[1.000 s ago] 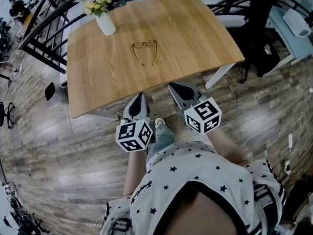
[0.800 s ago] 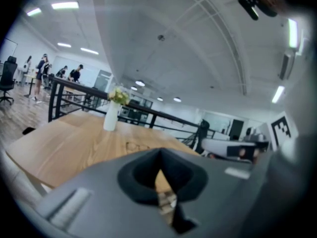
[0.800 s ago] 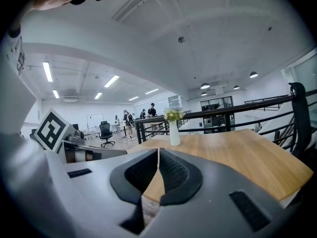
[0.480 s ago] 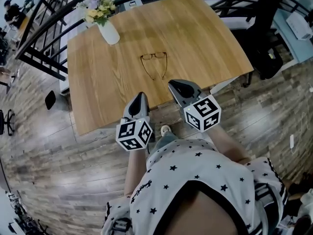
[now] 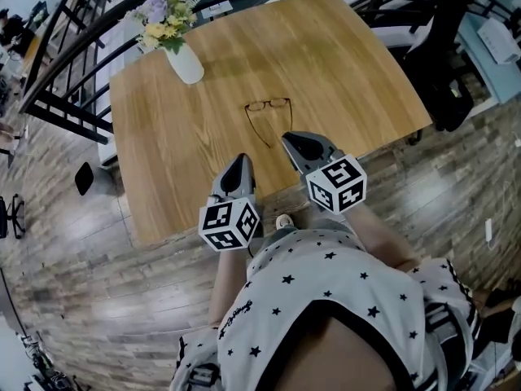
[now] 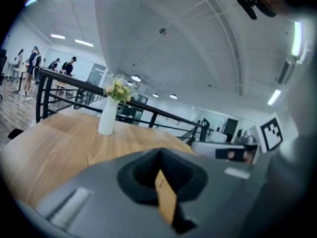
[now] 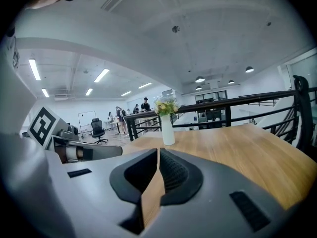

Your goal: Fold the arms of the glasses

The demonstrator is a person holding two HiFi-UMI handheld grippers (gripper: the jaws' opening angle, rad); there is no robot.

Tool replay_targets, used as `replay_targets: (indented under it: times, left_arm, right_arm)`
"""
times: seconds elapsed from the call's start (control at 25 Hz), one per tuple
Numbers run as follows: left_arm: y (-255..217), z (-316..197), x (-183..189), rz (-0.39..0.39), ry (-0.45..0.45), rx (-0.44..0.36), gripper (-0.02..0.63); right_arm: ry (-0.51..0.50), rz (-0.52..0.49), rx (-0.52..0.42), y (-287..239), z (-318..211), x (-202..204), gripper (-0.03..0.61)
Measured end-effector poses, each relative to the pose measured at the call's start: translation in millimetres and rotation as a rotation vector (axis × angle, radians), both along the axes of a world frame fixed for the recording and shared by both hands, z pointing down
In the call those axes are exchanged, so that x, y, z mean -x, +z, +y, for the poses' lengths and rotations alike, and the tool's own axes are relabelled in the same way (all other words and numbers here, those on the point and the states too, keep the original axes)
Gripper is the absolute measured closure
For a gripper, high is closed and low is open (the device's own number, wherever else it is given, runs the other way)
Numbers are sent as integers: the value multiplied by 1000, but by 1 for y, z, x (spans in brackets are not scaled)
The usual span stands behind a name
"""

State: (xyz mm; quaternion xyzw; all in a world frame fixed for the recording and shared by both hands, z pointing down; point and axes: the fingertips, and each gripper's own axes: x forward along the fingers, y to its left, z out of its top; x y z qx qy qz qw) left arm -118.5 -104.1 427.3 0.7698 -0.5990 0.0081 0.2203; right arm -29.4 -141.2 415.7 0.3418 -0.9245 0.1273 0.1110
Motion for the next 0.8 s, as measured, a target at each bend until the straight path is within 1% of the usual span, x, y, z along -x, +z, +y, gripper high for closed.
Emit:
replay_targets:
  times: [0.2, 0.36, 0.52, 0.64, 0.8]
  left_arm:
    - [7, -14, 10, 8, 4, 15, 607]
    - [14, -25, 17, 20, -6, 24, 607]
    - [21, -39, 21, 34, -21, 31, 607]
    - [25, -51, 25, 40, -32, 34, 607]
    - [34, -67, 32, 42, -57, 53, 607]
  right_arm:
    - [24, 9, 20, 12, -19, 7, 560]
    - [42, 33, 15, 23, -37, 9, 560]
    - [31, 126, -24, 38, -63, 8, 560]
    - [-8, 205, -49, 50, -85, 12, 560]
    - [-76, 296, -54, 68, -110, 20, 560]
